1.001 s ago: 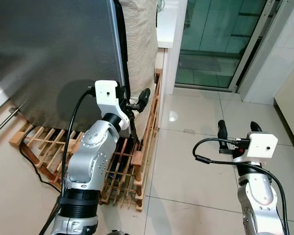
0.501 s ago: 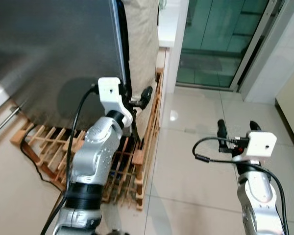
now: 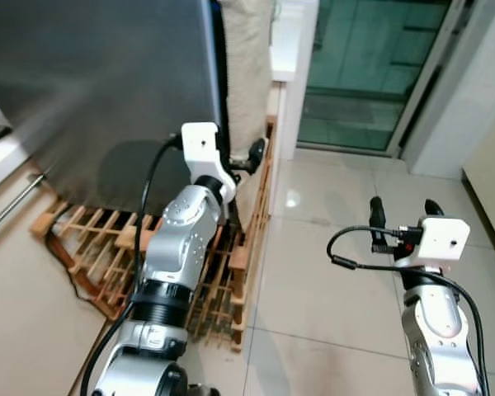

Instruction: Restocking fridge

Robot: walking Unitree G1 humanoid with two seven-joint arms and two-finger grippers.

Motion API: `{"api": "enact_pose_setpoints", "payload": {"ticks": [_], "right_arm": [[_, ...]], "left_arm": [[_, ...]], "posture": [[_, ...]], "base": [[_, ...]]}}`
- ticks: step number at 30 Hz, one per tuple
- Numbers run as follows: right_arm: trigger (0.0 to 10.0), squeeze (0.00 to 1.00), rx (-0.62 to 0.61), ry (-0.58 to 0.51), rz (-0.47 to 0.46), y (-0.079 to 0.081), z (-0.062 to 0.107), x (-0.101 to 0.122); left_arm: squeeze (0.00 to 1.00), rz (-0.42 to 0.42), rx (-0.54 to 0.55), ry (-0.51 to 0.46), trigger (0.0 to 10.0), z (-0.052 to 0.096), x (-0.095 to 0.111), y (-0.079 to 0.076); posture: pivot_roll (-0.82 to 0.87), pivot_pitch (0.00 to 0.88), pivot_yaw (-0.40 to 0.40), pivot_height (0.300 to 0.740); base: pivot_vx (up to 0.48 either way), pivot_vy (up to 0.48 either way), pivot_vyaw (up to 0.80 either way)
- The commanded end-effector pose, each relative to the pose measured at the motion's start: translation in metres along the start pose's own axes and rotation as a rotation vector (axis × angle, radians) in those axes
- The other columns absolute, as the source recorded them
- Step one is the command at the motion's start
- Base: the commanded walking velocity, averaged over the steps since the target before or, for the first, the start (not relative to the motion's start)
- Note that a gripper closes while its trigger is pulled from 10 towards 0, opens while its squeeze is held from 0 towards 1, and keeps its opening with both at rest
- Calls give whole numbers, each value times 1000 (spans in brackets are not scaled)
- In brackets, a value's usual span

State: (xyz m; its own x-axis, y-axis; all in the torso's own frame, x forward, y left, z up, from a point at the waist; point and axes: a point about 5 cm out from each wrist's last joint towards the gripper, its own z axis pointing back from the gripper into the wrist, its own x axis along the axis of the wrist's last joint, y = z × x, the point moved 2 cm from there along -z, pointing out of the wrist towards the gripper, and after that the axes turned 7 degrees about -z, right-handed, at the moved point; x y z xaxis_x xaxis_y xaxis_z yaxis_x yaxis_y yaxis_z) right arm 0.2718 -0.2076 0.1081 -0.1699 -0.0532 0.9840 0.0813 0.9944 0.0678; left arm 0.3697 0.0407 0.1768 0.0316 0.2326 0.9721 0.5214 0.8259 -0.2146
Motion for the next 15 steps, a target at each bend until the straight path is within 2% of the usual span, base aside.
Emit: {"api": "enact_pose_setpoints", "payload": {"ticks": [1, 2, 3, 7, 8, 9, 10, 11, 12, 14, 15], "right_arm": [[10000, 0, 8, 20, -12, 3, -2, -3], [10000, 0, 8, 20, -12, 3, -2, -3], [10000, 0, 6, 24, -14, 2, -2, -4], [10000, 0, -32, 40, -24, -3, 1, -8], [10000, 0, -38, 43, -26, -4, 2, -8], [10000, 0, -38, 43, -26, -4, 2, -8], [10000, 0, -51, 51, -27, -6, 5, -10], [10000, 0, -57, 54, -25, -7, 7, -11], [10000, 0, -57, 54, -25, -7, 7, -11], [10000, 0, -68, 57, -22, -9, 12, -12], [10000, 0, -68, 57, -22, -9, 12, -12]], "left_arm": [[0, 26, -301, -33, 10000, -18, 10, -58], [0, 26, -301, -33, 10000, -18, 10, -58], [0, 37, -358, -34, 10000, -21, 9, -70], [0, 157, -658, -69, 10000, -30, 14, -142], [0, 160, -694, -74, 10000, -30, 15, -151], [0, 160, -694, -74, 10000, -30, 15, -151], [0, 181, -806, -91, 10000, -26, 20, -175], [0, 204, -875, -96, 10000, -21, 22, -187], [0, 204, -875, -96, 10000, -21, 22, -187], [0, 230, -1014, -108, 10000, -8, 25, -202], [0, 230, -1014, -108, 10000, -8, 25, -202]], "posture": [[-197, 0, 37, 740], [-197, 0, 37, 740], [-205, 0, 40, 740], [-230, 0, 50, 740], [-230, 0, 50, 740], [-230, 0, 50, 740], [-262, 0, 63, 740], [-262, 0, 63, 740], [-262, 0, 63, 740], [-273, 0, 68, 740], [-273, 0, 68, 740]], "base": [[0, 0, 0], [0, 0, 0], [0, 0, 0], [0, 0, 0], [0, 0, 0], [0, 0, 0], [0, 0, 0], [0, 0, 0], [0, 0, 0], [0, 0, 0], [0, 0, 0]]}}
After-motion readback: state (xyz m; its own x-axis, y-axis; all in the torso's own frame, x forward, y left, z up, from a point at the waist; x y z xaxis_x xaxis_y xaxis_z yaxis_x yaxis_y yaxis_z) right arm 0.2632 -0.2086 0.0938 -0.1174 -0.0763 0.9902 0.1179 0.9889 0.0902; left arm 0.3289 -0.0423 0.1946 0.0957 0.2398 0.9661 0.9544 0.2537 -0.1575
